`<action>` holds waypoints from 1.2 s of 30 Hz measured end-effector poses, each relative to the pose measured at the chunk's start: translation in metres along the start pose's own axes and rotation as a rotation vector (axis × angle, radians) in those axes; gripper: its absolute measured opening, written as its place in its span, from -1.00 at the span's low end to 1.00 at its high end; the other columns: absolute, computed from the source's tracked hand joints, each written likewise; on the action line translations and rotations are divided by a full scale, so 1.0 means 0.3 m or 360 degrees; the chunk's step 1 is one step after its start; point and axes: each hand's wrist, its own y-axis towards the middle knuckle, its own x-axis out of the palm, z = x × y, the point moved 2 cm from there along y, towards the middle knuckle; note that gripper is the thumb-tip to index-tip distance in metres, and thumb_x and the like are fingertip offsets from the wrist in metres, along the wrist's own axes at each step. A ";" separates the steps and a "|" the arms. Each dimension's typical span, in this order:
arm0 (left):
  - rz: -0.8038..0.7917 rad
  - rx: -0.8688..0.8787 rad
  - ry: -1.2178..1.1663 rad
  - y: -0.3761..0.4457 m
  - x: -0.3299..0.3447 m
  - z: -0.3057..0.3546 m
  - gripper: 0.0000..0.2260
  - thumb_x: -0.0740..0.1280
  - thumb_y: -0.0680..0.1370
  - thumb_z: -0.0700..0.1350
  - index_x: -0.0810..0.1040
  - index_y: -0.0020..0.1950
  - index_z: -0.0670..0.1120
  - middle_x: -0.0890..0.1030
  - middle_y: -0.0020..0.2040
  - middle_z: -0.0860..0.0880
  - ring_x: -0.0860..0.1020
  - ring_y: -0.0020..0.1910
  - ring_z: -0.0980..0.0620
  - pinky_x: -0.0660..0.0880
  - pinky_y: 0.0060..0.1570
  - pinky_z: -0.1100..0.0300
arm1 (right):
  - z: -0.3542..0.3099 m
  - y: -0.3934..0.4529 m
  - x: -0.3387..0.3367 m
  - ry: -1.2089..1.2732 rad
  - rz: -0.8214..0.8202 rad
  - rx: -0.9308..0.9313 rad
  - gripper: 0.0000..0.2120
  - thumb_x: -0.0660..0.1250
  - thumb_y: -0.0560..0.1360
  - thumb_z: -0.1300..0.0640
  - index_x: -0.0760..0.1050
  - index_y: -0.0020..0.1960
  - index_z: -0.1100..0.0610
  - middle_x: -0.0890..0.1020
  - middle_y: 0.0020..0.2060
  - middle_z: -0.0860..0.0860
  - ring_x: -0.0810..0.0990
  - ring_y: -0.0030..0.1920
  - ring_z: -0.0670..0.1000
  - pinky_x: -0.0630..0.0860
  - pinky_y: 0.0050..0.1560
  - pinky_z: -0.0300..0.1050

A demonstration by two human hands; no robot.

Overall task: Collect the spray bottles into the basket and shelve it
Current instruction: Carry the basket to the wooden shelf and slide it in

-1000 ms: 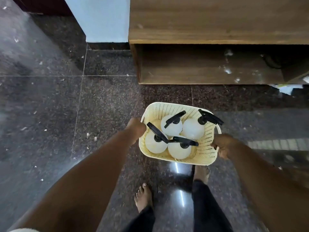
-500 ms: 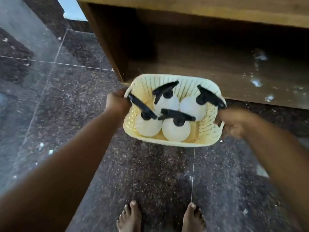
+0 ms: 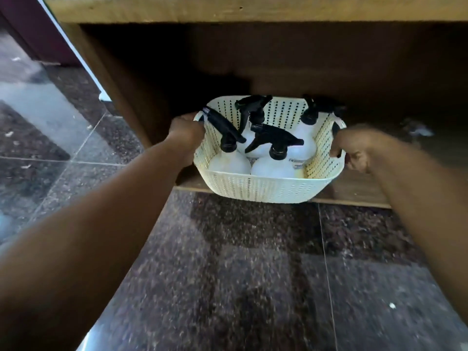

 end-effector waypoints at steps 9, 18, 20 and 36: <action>0.0570 0.1585 0.0930 -0.238 0.013 -0.251 -0.29 -0.01 0.57 0.24 -0.23 0.56 -0.07 -0.26 0.59 -0.06 -0.30 0.54 0.00 -0.31 0.51 0.11 | 0.219 -0.281 0.208 -0.0345 0.0910 -0.1650 -0.31 0.02 0.58 -0.19 -0.18 0.56 0.06 -0.10 0.56 0.05 -0.13 0.55 0.05 -0.14 0.53 -0.08; 0.0586 0.2119 0.1792 -0.198 0.169 -0.414 -0.22 0.06 0.55 0.21 -0.31 0.54 -0.13 -0.42 0.54 -0.10 -0.37 0.53 -0.08 -0.29 0.50 -0.06 | 0.292 -0.186 0.350 -0.1558 0.1142 -0.2077 -0.19 0.11 0.55 -0.10 -0.34 0.52 0.19 -0.42 0.50 0.10 -0.38 0.52 0.10 -0.30 0.50 0.03; 0.0615 0.2133 0.1827 -0.182 0.177 -0.405 -0.20 0.07 0.54 0.20 -0.32 0.53 -0.14 -0.43 0.53 -0.11 -0.37 0.53 -0.08 -0.28 0.49 -0.06 | 0.276 -0.170 0.350 -0.1552 0.1166 -0.2076 -0.18 0.11 0.55 -0.09 -0.35 0.52 0.20 -0.44 0.49 0.11 -0.40 0.51 0.11 -0.31 0.50 0.04; 0.0199 0.1475 0.2267 0.085 0.241 -0.118 -0.14 -0.08 0.50 0.37 -0.32 0.53 -0.18 -0.26 0.58 -0.19 -0.27 0.55 -0.17 -0.25 0.52 -0.10 | -0.113 0.046 0.363 -0.1796 0.0419 -0.1542 0.01 0.16 0.47 -0.27 -0.43 0.49 0.24 -0.35 0.52 0.17 -0.35 0.52 0.16 -0.36 0.49 0.05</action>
